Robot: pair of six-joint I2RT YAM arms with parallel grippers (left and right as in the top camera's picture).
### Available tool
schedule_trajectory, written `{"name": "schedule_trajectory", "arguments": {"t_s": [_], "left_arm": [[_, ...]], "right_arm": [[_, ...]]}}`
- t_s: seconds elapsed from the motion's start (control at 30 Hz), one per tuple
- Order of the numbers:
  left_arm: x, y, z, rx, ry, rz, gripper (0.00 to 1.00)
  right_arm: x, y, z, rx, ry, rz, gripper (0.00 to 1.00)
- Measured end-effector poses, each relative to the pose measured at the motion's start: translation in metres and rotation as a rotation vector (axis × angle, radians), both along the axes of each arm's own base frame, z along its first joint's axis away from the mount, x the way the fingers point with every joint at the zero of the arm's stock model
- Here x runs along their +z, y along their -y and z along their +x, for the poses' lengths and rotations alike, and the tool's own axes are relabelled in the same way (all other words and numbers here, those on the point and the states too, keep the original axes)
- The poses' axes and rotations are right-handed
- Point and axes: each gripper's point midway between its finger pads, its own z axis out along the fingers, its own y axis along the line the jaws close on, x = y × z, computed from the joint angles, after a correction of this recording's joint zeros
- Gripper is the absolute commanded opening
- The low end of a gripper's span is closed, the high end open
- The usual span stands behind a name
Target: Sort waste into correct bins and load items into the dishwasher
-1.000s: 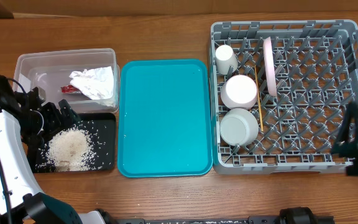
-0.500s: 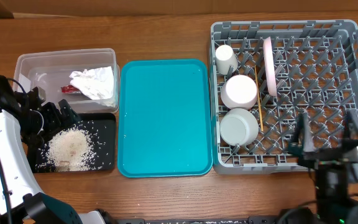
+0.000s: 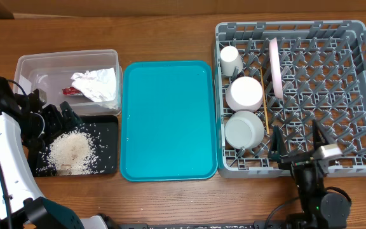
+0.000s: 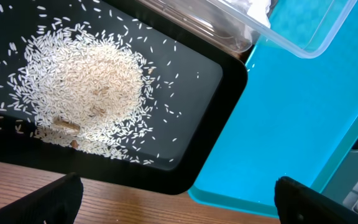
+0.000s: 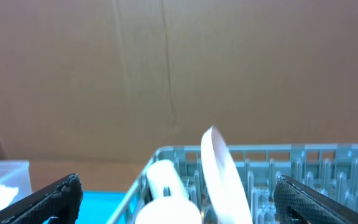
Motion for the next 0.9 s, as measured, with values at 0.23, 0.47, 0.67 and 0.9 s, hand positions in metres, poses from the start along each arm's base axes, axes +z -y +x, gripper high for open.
{"name": "schedule_trajectory", "arguments": {"t_s": [0.23,0.47,0.67,0.9], "left_arm": [[0.0,0.0,0.0,0.0,0.0,0.0,1.0],[0.0,0.0,0.0,0.0,0.0,0.0,1.0],[0.0,0.0,0.0,0.0,0.0,0.0,1.0],[0.0,0.0,0.0,0.0,0.0,0.0,1.0]], "right_arm": [[-0.039,-0.001,0.007,0.0,-0.117,-0.01,1.0],[-0.066,-0.001,0.008,-0.002,-0.221,-0.039,1.0],[-0.065,-0.001,0.008,-0.003,-0.219,-0.045,1.0],[-0.066,-0.001,0.008,-0.003,-0.219,-0.046,1.0]]}}
